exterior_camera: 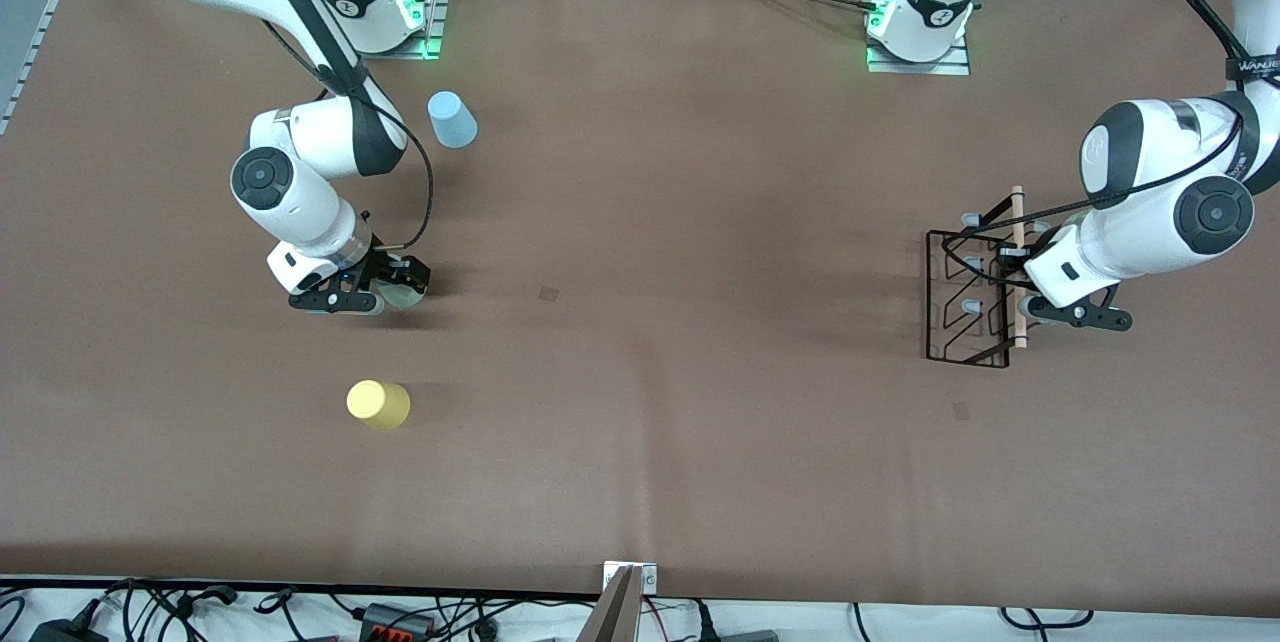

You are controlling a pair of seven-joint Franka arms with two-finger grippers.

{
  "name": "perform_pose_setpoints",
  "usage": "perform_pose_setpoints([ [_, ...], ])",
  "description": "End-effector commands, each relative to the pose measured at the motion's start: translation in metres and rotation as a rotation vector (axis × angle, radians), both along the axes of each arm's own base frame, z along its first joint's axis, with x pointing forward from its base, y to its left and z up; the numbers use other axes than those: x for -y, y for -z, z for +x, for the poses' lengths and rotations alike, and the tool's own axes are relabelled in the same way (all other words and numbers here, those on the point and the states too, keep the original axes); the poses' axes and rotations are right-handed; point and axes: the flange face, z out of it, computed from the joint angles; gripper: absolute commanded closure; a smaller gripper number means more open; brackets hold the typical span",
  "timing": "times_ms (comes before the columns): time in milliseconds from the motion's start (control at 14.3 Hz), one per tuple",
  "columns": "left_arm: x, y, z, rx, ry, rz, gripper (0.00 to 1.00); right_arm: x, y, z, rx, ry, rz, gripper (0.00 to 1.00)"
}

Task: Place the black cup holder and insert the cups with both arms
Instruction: 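Grasp the teal cup with the right gripper while the left gripper grasps the rack handle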

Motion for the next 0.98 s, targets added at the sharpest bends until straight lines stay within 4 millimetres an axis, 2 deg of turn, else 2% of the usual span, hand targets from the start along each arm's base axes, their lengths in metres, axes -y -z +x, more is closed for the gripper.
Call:
perform_pose_setpoints([
  [0,0.0,-0.018,-0.002,0.02,0.022,0.013,0.99,0.0,0.004,-0.009,-0.004,0.001,0.004,0.0],
  [209,0.015,-0.06,0.005,-0.007,0.029,0.016,0.99,0.003,0.004,-0.011,-0.007,0.001,0.003,0.0],
  [348,0.047,-0.086,0.008,-0.031,0.062,0.002,0.99,0.003,0.003,-0.01,-0.005,0.001,0.003,0.0],
  [488,0.102,-0.103,0.004,-0.038,0.06,0.005,0.99,0.003,0.003,-0.01,-0.005,0.001,0.003,0.0],
  [557,0.135,-0.108,0.0,-0.032,0.054,0.008,0.99,0.003,0.003,-0.01,-0.005,-0.001,0.003,0.09],
  [767,0.24,-0.105,-0.026,-0.02,0.024,0.017,0.99,0.004,-0.002,-0.008,0.0,-0.012,0.003,0.57],
  [836,0.27,-0.101,-0.036,-0.015,0.01,0.019,0.99,0.003,-0.006,-0.006,0.002,-0.015,0.003,0.66],
  [906,0.298,-0.1,-0.047,-0.004,0.011,0.014,0.99,0.004,-0.011,-0.004,0.0,-0.019,-0.001,0.71],
])
